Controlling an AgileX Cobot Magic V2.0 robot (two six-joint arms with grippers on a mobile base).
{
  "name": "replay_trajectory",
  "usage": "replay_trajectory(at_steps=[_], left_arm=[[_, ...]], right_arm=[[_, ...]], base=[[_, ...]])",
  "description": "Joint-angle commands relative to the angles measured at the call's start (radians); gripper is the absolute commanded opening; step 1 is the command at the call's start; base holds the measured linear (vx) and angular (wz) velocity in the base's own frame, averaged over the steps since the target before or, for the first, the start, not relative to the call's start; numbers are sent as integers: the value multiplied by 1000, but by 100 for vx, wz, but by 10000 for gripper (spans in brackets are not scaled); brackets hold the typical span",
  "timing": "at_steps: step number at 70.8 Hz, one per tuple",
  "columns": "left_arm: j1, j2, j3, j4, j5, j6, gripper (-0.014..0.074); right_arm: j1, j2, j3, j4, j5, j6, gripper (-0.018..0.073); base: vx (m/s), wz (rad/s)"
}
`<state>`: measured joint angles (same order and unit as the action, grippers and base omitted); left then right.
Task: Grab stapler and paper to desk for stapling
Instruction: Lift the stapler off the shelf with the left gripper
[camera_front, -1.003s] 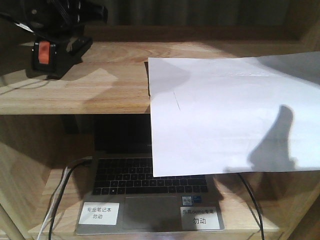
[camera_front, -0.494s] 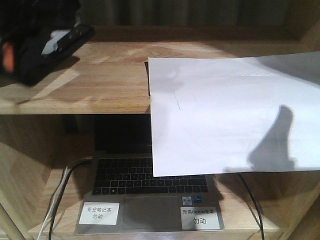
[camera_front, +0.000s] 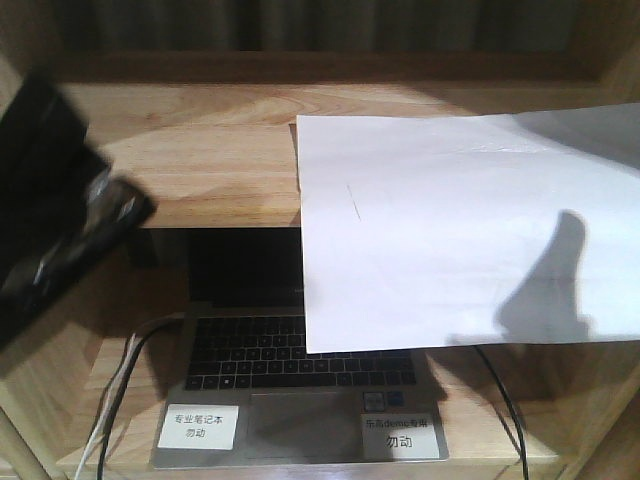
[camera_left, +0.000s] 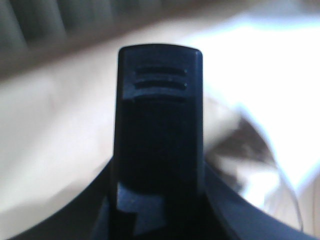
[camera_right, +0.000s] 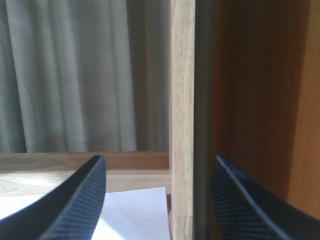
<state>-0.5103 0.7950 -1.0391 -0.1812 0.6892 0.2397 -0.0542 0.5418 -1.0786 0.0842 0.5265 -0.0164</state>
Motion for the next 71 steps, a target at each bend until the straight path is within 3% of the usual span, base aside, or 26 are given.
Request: replay_trajectory(at_steps=[1, 20, 43, 71], left_arm=[[-1, -85, 53, -24, -122, 12, -8], [-1, -324, 261, -24, -122, 8, -8], [-1, -593, 397, -23, -113, 8, -8], [-1, -679, 432, -21, -92, 8, -7]], right_arm=[[-4, 14, -24, 0, -68, -8, 433], [-4, 14, -24, 0, -68, -8, 433], [-4, 14, -24, 0, -68, -8, 433], [-4, 14, -24, 0, -69, -8, 433]], base=[[0, 0], [0, 0], [0, 0], [0, 0]])
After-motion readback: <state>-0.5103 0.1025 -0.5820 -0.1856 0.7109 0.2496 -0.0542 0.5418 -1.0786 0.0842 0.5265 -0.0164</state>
